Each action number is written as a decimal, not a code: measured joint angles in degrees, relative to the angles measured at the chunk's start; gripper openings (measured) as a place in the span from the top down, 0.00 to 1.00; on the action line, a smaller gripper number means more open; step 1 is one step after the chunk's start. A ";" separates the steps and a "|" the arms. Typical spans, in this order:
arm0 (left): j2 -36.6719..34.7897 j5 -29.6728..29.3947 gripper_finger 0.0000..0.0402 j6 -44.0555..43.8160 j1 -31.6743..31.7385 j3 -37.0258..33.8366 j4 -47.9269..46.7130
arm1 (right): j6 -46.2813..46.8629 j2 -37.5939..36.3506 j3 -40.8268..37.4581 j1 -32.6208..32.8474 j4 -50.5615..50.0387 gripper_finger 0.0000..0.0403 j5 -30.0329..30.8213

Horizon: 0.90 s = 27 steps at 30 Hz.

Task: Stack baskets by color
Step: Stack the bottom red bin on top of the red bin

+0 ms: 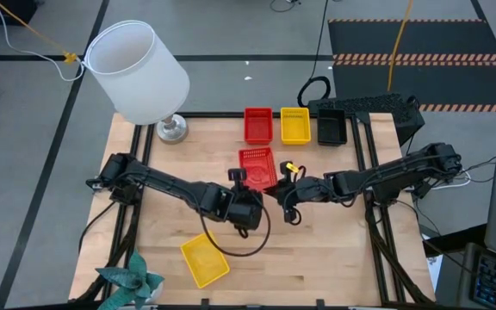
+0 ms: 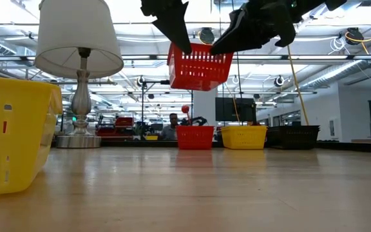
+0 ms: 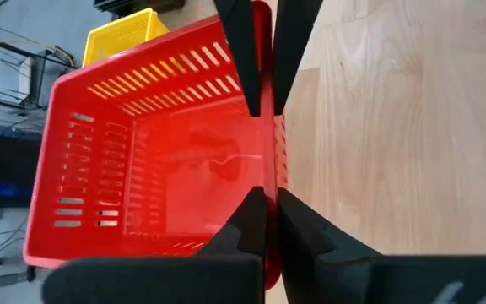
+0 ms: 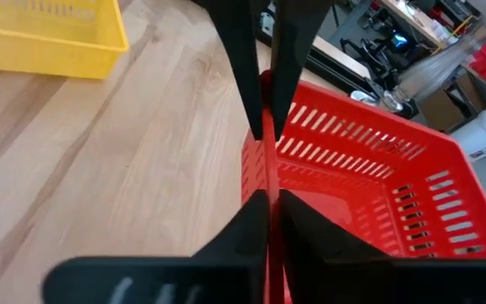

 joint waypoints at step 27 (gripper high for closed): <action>-5.18 -9.77 0.46 -23.60 -9.55 0.07 -12.27 | -9.25 -10.80 -0.07 -2.97 -7.57 0.98 0.02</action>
